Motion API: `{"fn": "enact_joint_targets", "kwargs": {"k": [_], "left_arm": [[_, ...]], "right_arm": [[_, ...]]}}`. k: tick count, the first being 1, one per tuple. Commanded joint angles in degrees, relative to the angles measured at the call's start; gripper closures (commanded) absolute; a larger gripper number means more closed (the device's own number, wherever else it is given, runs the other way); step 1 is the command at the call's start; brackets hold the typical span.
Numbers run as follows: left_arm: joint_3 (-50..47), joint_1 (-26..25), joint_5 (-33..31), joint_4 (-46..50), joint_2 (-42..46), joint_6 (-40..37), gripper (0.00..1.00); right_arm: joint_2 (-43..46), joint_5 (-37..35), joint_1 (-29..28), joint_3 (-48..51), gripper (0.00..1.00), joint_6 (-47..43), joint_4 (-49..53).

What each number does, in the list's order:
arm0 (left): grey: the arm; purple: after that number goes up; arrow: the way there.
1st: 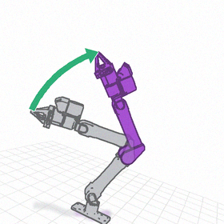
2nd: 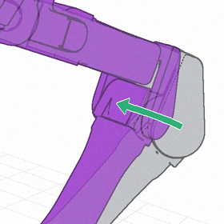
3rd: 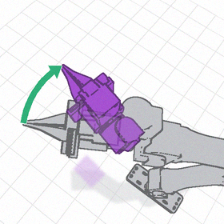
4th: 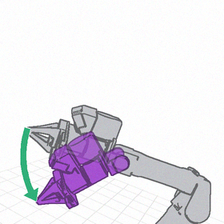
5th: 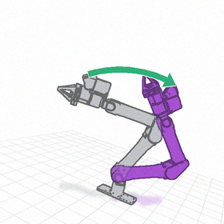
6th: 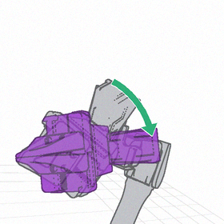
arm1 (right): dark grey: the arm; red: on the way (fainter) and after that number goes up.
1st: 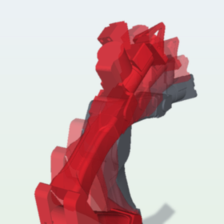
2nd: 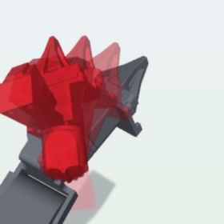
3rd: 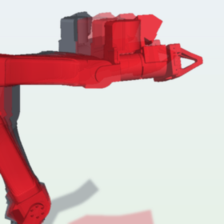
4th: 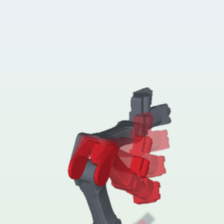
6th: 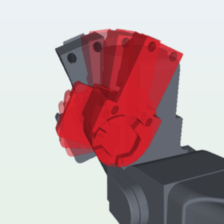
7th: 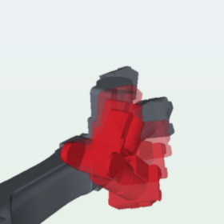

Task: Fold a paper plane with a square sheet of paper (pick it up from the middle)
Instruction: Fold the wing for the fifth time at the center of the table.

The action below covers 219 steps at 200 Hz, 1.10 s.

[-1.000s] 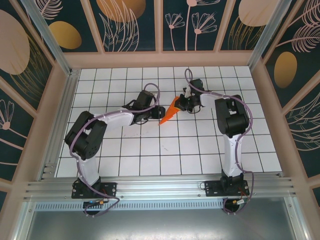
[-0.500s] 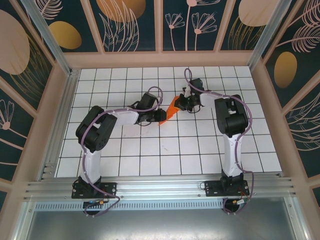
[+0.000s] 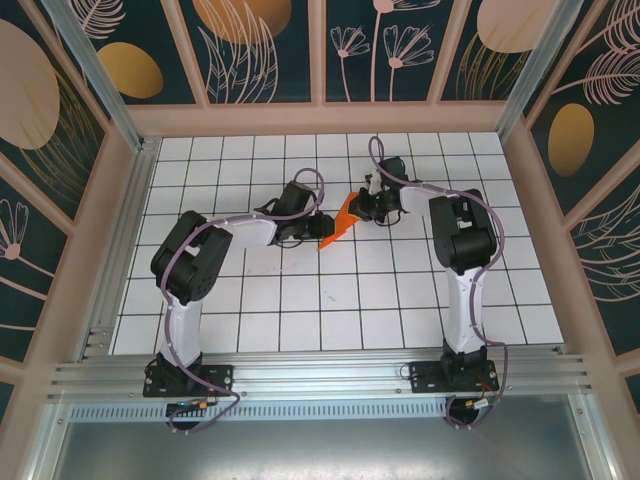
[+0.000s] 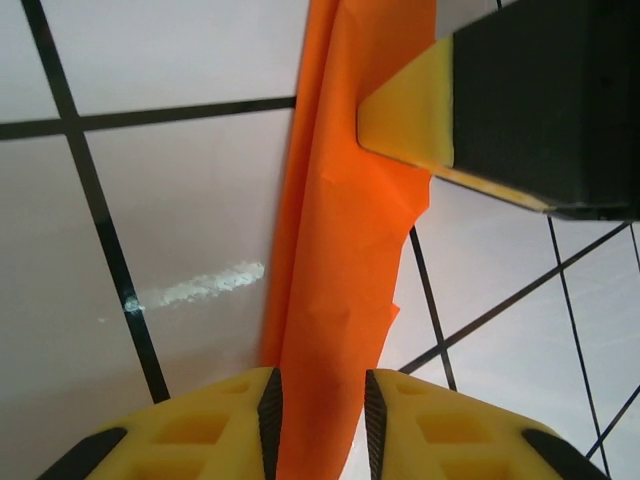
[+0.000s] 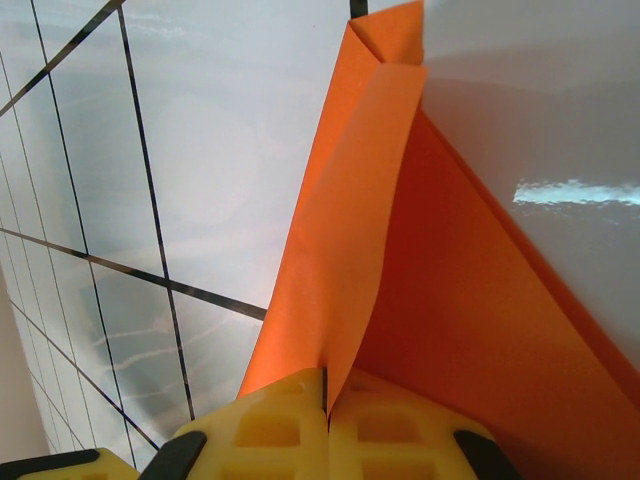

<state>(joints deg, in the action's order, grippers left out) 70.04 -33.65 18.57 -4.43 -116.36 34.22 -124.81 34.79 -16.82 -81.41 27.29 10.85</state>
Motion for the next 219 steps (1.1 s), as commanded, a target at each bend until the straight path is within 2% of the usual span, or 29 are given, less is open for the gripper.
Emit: {"fn": "enact_joint_targets", "kwargs": {"k": [1, 16, 41, 128, 173, 219], "left_arm": [[1.63, 0.88, 0.11, -1.36, 0.76, 1.63, 0.77], [1.92, 0.87, 3.36, -3.25, -0.14, 2.73, 0.86], [2.25, 0.87, 7.11, -4.4, -1.29, 3.74, 0.9], [2.73, 0.87, 9.02, -1.43, -4.88, 2.78, 0.89], [1.43, 0.93, 6.83, -0.09, -5.29, 2.29, 0.88], [-1.4, 0.87, 8.79, -2.44, -4.01, 5.19, 0.86]], "right_arm": [[-2.71, -0.52, 0.17, -1.18, 0.96, -0.92, 2.33], [-2.8, -0.56, 0.2, -1.16, 0.96, -0.92, 2.33], [-2.83, -0.51, 0.2, -1.12, 0.96, -0.83, 2.44], [-3.36, -0.41, 0.17, -1.21, 0.96, -0.57, 2.54], [-3.59, -0.48, 0.18, -1.42, 0.96, -0.39, 2.59], [-3.83, -0.68, 0.14, -1.4, 0.97, -0.22, 2.82]]}}
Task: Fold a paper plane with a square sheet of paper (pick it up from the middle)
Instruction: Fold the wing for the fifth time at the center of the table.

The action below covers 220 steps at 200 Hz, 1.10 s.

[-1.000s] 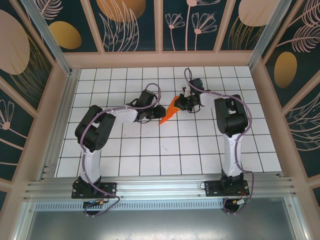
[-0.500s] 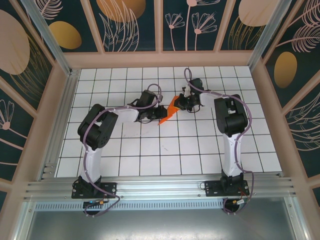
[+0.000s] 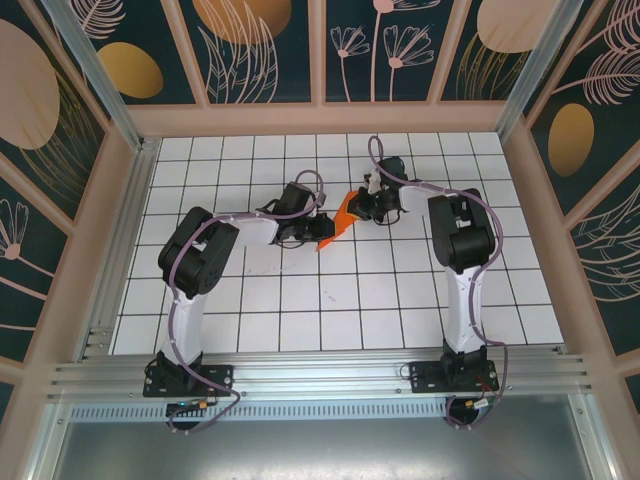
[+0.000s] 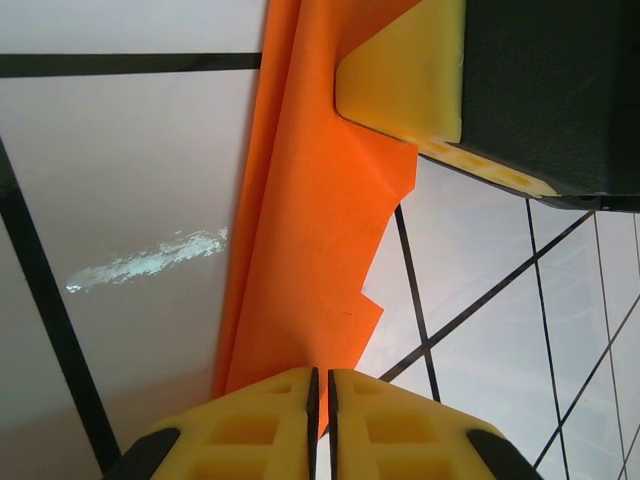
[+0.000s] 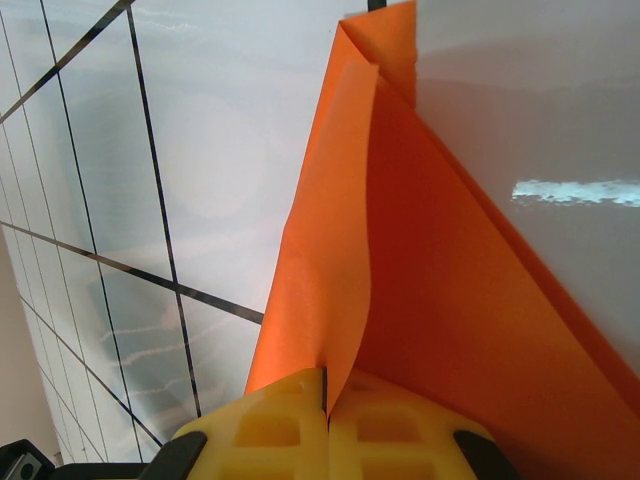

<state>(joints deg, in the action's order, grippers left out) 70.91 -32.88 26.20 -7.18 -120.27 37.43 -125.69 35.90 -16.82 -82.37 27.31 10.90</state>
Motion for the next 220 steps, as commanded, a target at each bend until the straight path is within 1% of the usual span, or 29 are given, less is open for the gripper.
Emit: {"fn": "enact_joint_targets", "kwargs": {"k": [1, 18, 54, 100, 141, 160, 176, 220], "left_arm": [[-2.32, 0.1, 1.15, 0.23, -0.08, 2.05, 0.86], [-4.45, 0.11, 1.45, -1.14, 0.77, 2.99, 0.86], [-7.58, 0.08, 1.65, -0.64, 2.26, 2.67, 0.86], [-10.42, -0.02, 5.64, -2.39, 4.9, 3.87, 0.85], [-12.6, -1.09, 6.32, -2.14, 5.84, 2.86, 0.84], [-12.32, -2.17, 5.67, 0.02, 5.92, 1.34, 0.85], [-11.67, -3.06, 3.59, 3.57, 6.01, -0.68, 0.85], [-12.75, -3.18, 2.46, 8.4, 9.89, -4.17, 0.84]], "right_arm": [[-2.97, -1.8, 0.17, -0.43, 0.97, -0.24, 2.79], [-3.1, -1.75, 0.14, -0.6, 0.97, -0.11, 2.73], [-3.24, -1.89, 0.16, -0.69, 0.97, 0.02, 2.82], [-3.72, -2.23, 0.16, -0.66, 0.97, 0.81, 2.82], [-4.31, -2.28, 0.14, -1.06, 0.98, 1.31, 2.99], [-4.52, -2.55, 0.18, -1.07, 0.98, 1.47, 3.16], [-4.57, -2.59, 0.17, -1.19, 0.98, 1.65, 3.24], [-4.83, -2.42, 0.19, -1.5, 0.98, 1.8, 3.41]]}}
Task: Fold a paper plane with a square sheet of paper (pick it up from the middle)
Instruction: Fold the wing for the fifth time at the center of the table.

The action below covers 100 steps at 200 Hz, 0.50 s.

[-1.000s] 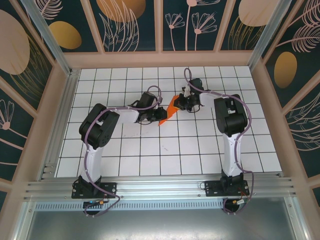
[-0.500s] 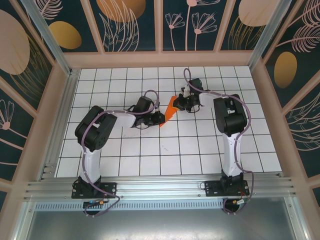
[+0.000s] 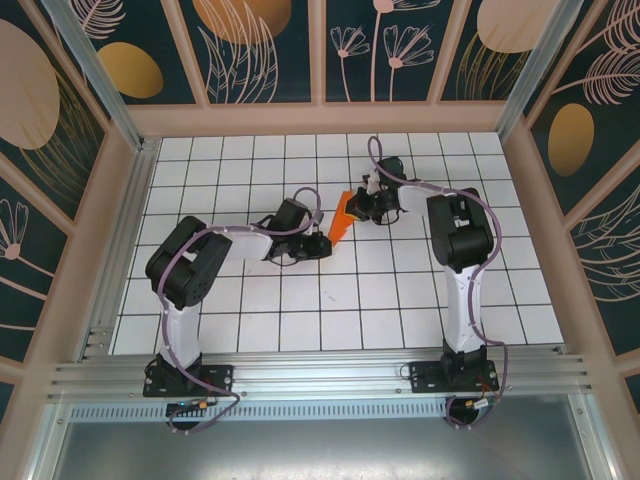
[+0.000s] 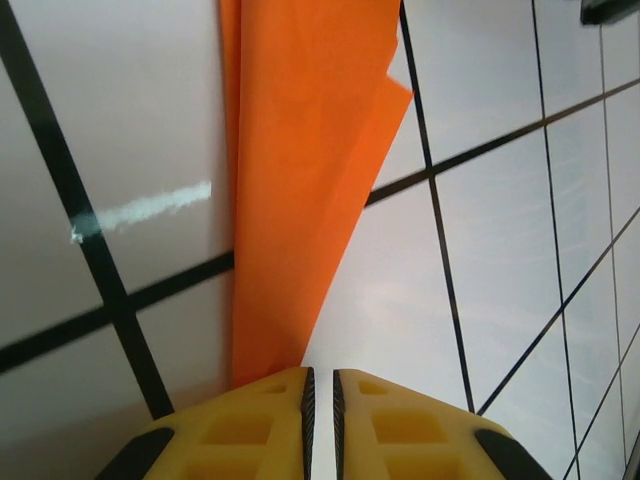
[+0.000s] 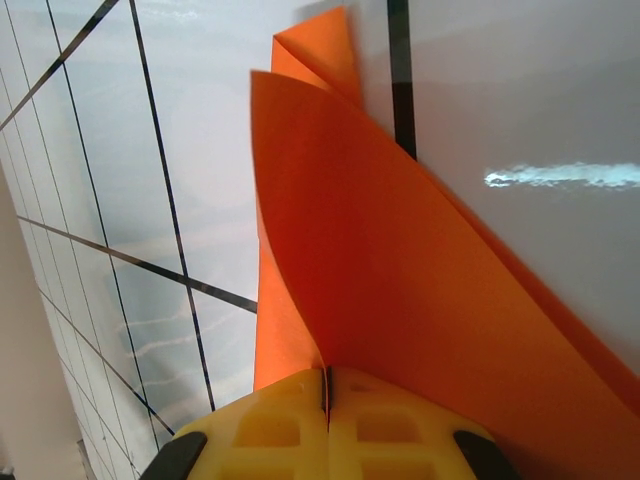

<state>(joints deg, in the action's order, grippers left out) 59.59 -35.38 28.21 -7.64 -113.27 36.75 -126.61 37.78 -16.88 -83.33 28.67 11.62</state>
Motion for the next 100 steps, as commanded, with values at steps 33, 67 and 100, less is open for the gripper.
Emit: {"fn": "enact_joint_targets", "kwargs": {"k": [33, 67, 100], "left_arm": [[0.3, 1.06, -1.53, 6.11, 7.37, -0.87, 0.8], [2.24, 2.52, -4.25, 0.34, 7.77, 2.84, 0.78], [6.19, 2.54, -5.71, -0.72, 2.75, 4.69, 0.78]], "right_arm": [[-3.94, -3.91, 0.26, -1.0, 0.98, -0.53, 3.15], [-3.77, -2.68, 0.24, -1.16, 0.98, -1.5, 2.98], [-3.73, -2.05, 0.33, -1.44, 0.97, -1.68, 2.87]]}}
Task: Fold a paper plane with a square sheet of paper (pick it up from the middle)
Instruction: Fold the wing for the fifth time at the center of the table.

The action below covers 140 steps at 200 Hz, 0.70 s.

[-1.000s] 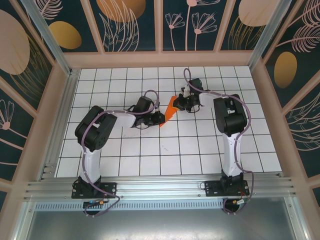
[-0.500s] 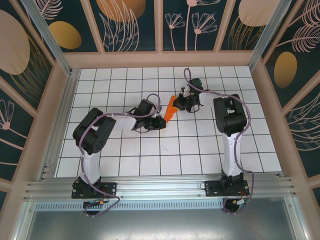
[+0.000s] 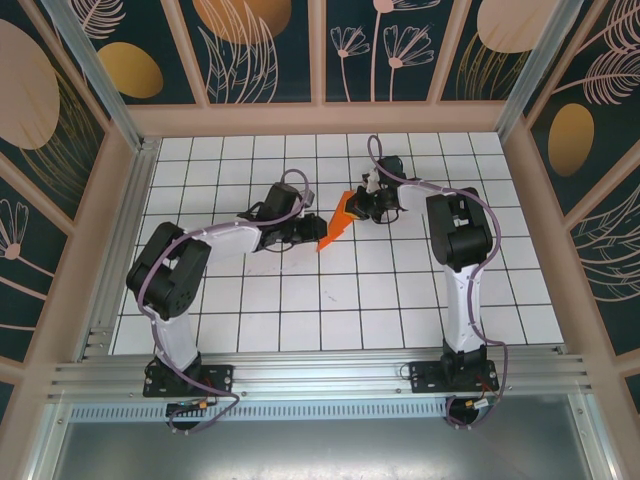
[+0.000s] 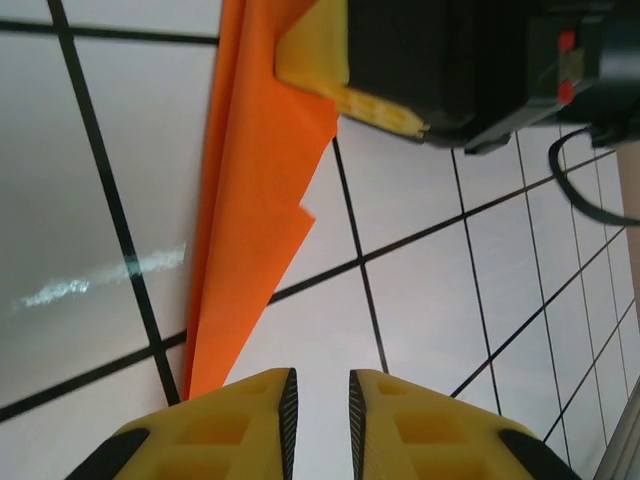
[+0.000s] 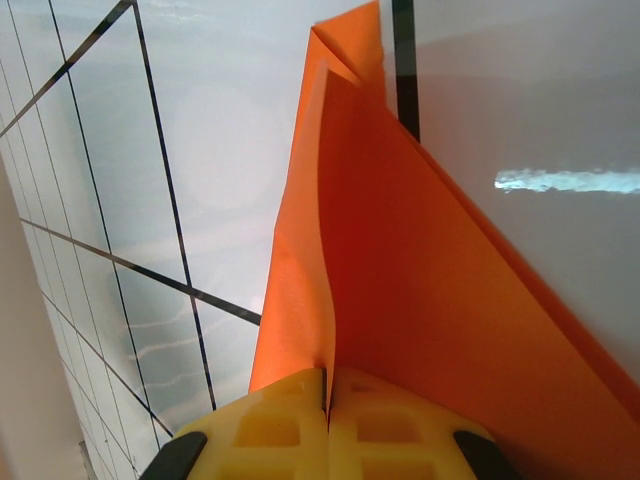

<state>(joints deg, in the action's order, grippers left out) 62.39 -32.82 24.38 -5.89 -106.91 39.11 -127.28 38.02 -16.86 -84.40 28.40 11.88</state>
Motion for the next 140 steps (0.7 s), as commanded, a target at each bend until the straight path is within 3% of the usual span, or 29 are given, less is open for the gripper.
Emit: {"fn": "enact_joint_targets", "kwargs": {"k": [1, 96, 140], "left_arm": [[3.51, -0.04, -1.84, -2.51, -3.81, 2.35, 0.78], [5.9, -0.81, 1.58, 0.68, -11.45, 0.9, 0.84], [6.29, -1.98, -3.6, 7.6, -13.6, -1.81, 0.86]], "right_arm": [[-3.06, -2.26, 0.27, -0.4, 0.97, -1.42, 2.62], [-3.24, -2.51, 0.25, -0.45, 0.97, -1.24, 2.62], [-1.75, -2.15, 0.34, -1.25, 0.94, -0.4, 2.94]]}}
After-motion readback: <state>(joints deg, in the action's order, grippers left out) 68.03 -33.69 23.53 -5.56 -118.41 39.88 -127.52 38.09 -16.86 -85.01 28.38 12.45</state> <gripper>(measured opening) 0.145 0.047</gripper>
